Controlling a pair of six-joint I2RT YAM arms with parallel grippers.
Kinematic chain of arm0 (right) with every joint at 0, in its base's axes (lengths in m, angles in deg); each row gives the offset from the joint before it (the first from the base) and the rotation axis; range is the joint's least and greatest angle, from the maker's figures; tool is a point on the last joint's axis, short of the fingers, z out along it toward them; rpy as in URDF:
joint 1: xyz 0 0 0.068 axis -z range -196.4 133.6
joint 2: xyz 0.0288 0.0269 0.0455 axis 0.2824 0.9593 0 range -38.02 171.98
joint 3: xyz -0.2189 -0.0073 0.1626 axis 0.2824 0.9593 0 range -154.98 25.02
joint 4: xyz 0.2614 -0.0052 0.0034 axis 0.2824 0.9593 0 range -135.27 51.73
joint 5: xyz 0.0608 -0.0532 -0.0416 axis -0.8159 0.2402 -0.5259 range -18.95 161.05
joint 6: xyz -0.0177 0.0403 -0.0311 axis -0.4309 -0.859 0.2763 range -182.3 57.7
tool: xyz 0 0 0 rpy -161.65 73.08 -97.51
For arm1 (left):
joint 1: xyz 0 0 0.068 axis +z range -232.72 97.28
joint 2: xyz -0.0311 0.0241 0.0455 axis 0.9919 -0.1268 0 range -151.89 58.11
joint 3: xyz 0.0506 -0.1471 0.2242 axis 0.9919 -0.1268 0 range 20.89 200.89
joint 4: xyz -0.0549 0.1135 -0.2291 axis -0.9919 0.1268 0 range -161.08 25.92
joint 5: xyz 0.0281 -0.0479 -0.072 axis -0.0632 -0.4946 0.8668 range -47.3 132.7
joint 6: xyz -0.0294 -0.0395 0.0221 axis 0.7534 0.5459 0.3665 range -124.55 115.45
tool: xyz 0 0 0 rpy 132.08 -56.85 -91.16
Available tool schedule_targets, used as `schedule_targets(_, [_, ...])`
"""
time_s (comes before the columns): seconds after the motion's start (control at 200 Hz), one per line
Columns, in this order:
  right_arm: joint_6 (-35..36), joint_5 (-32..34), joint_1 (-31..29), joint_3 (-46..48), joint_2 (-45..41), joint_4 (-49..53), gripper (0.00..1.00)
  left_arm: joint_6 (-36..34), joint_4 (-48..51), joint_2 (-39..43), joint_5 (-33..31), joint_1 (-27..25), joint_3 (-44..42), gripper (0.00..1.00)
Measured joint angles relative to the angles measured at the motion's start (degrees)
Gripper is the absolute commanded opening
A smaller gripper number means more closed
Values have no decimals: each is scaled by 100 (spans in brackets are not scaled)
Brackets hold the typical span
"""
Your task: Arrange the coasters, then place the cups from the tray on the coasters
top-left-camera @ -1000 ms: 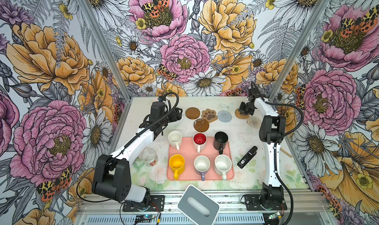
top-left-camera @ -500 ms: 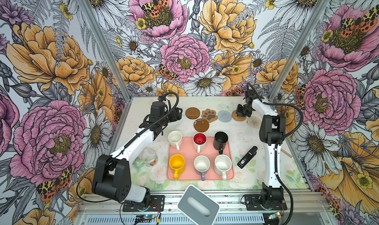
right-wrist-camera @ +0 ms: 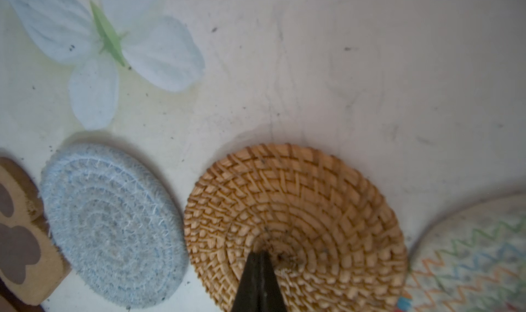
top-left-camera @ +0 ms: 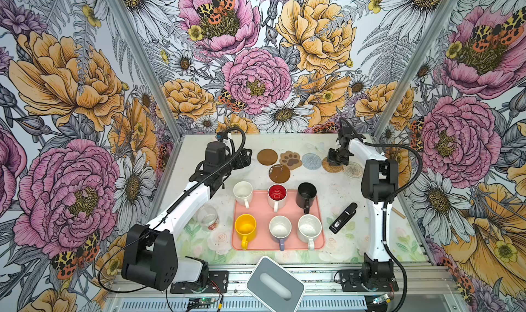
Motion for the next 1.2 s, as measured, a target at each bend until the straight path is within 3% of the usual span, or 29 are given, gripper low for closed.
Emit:
schedule_targets(0.621, [214,103,116,-317,-57,605,0,-2,-11,103,-2,9,-48,83])
schedule_targets(1.001, [315,492,1019,201,-483,688,0,0,-9,149,-2,9,-81,83])
schedule_targets(1.201, [319,656,1095,302,-457,741,0,0,-9,149,-2,9,-81,83])
